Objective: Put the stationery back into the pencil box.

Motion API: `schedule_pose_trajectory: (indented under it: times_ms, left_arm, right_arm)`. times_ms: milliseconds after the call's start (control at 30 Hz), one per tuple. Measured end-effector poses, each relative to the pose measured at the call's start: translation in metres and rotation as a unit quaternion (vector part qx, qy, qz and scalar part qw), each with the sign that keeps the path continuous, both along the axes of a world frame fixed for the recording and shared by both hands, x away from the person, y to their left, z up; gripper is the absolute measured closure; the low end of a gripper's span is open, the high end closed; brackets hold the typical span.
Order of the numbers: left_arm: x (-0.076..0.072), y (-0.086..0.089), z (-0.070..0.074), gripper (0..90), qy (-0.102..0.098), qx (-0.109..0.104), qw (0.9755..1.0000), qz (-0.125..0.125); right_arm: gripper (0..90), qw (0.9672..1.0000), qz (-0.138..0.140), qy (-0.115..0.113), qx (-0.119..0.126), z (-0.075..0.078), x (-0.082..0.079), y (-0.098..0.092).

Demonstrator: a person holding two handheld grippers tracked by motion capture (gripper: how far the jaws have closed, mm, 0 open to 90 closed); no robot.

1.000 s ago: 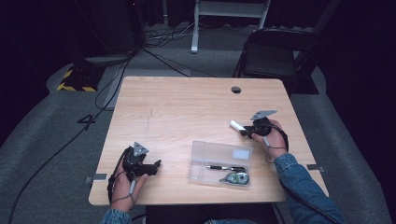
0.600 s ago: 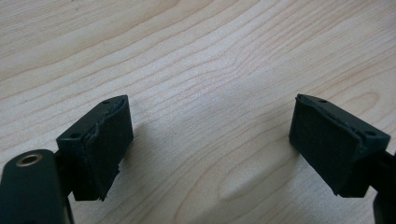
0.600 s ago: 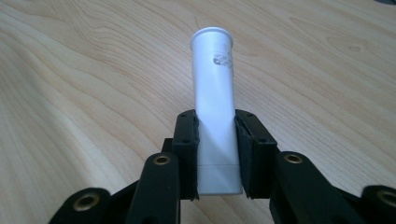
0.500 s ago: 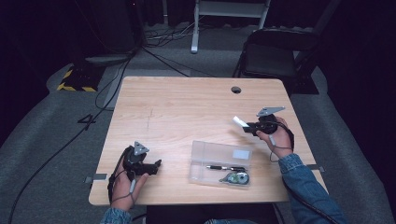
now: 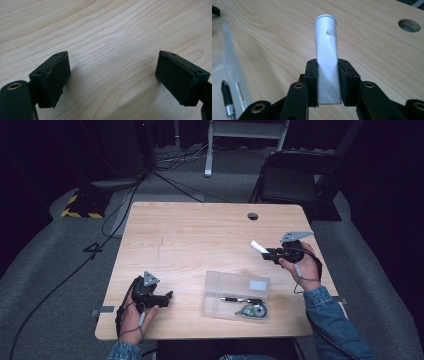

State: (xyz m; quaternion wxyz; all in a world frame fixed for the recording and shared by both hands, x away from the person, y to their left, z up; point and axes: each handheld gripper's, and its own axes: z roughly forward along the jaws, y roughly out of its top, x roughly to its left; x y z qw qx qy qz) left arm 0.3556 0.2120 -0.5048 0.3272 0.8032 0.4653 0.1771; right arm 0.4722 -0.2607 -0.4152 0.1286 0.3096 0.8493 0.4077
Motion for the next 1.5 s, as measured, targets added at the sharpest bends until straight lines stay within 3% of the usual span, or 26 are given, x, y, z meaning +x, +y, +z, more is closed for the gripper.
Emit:
schedule_pose_trajectory:
  times_ms: [200, 700, 1033, 1500]
  left_arm:
    - [0.000, 0.000, 0.000, 12.1, 0.001, -0.001, 1.0000, 0.000]
    - [0.002, 0.000, 0.000, 10.9, 0.001, 0.000, 1.0000, 0.001]
    - [0.002, 0.000, 0.000, 10.8, 0.002, -0.001, 1.0000, 0.000]
    - [0.002, 0.000, 0.000, 10.8, 0.001, 0.000, 1.0000, 0.000]
  right_arm:
    - [71.7, 0.9998, 0.017, -0.006, 0.004, 0.016, -0.012, 0.005]
    - [71.7, 0.9972, 0.074, -0.008, -0.002, 0.034, -0.038, 0.025]
    - [71.7, 0.9906, 0.136, 0.011, -0.015, 0.041, -0.059, 0.047]
    - [71.7, 0.9819, 0.184, 0.023, -0.040, 0.038, -0.074, 0.065]
